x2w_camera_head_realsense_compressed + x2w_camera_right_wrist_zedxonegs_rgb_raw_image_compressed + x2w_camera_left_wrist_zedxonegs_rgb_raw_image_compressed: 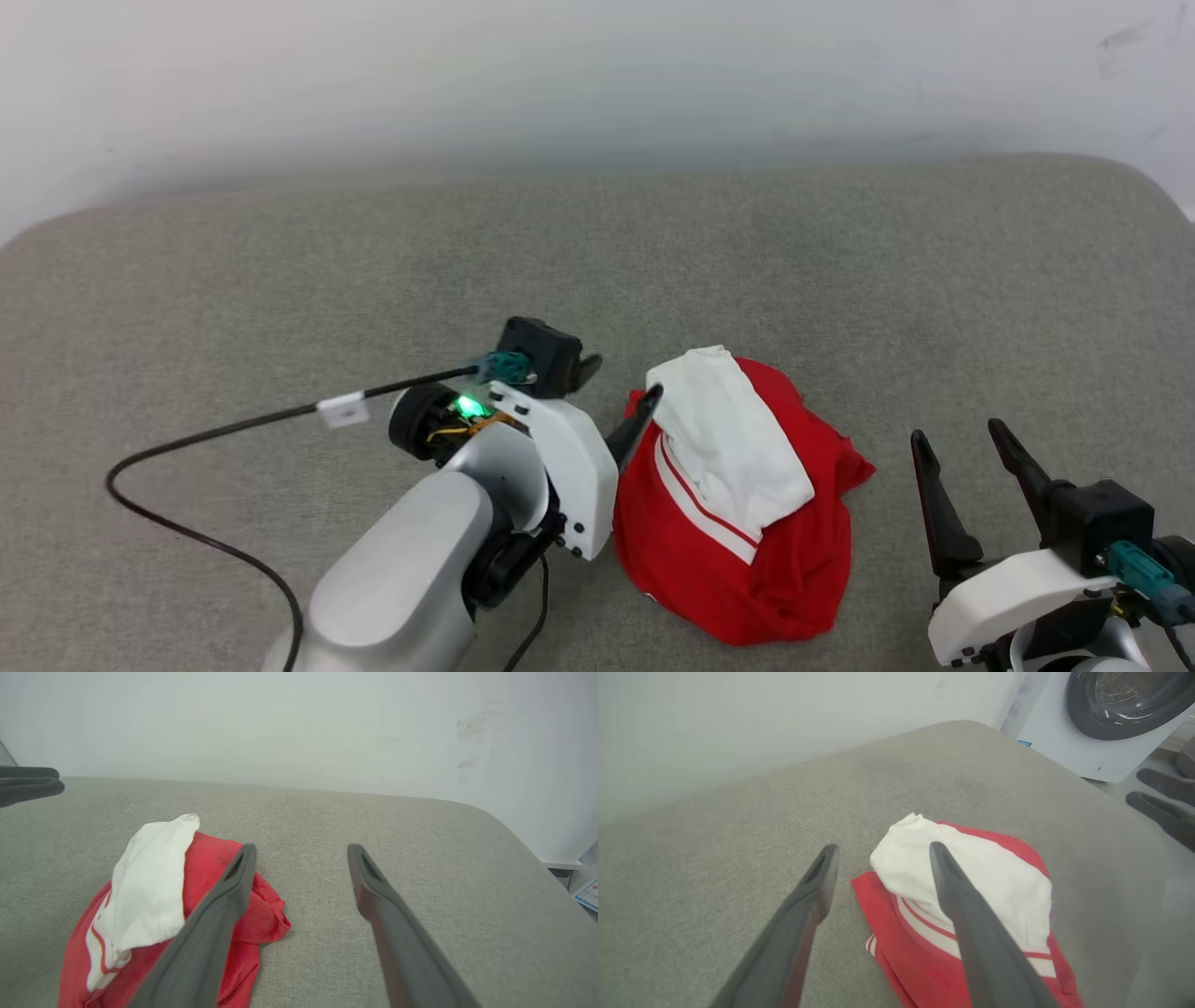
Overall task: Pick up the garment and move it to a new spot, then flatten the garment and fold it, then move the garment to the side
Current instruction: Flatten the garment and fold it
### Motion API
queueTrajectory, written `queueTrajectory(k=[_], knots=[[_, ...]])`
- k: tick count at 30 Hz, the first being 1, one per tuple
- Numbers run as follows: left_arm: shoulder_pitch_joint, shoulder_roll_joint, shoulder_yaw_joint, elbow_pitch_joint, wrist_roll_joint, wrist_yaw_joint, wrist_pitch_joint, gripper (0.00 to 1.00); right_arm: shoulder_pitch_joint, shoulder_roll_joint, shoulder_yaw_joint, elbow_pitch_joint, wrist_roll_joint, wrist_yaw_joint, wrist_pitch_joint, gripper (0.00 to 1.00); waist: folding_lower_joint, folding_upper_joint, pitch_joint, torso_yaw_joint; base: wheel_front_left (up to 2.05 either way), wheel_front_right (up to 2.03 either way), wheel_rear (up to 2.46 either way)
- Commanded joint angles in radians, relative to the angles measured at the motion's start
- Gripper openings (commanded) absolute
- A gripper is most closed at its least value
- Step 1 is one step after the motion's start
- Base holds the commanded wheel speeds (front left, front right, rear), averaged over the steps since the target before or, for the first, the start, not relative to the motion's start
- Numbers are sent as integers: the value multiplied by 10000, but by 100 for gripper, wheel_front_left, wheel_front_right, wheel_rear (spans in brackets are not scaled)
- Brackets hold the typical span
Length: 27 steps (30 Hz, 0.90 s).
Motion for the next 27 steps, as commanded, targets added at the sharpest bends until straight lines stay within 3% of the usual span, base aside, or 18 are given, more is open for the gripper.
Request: queueTrajectory(k=[1,13,14,15,16,21,27], knots=[[-139,-46,-83,222,-98,-78,251,100,-135,8,26,18,17,-3,-38,100,-1,0,181,-158,0,0,0],[-583,-439,-1396,3358,-796,-718,3690,100,-510,7,218,342,182,-4,-218,100,-1,0,876,-484,0,0,0],[-547,-471,-1499,3523,-832,-772,3866,90,-542,7,224,378,199,-3,-235,100,-1,0,893,-492,0,0,0],[-540,-505,-1589,3646,-870,-796,3991,41,-569,8,231,413,224,-3,-262,100,-1,0,905,-495,0,0,0],[-578,-533,-1672,3713,-862,-822,4021,0,-586,8,220,444,232,-3,-289,100,-1,0,913,-486,0,0,0],[-997,-426,-1485,3519,-754,-845,3032,0,-562,8,94,606,216,-3,-283,100,-1,0,764,-279,0,0,0],[-828,315,-702,2705,-824,-345,1675,0,-341,7,-76,619,130,-3,-221,100,-1,0,282,192,0,0,0]])
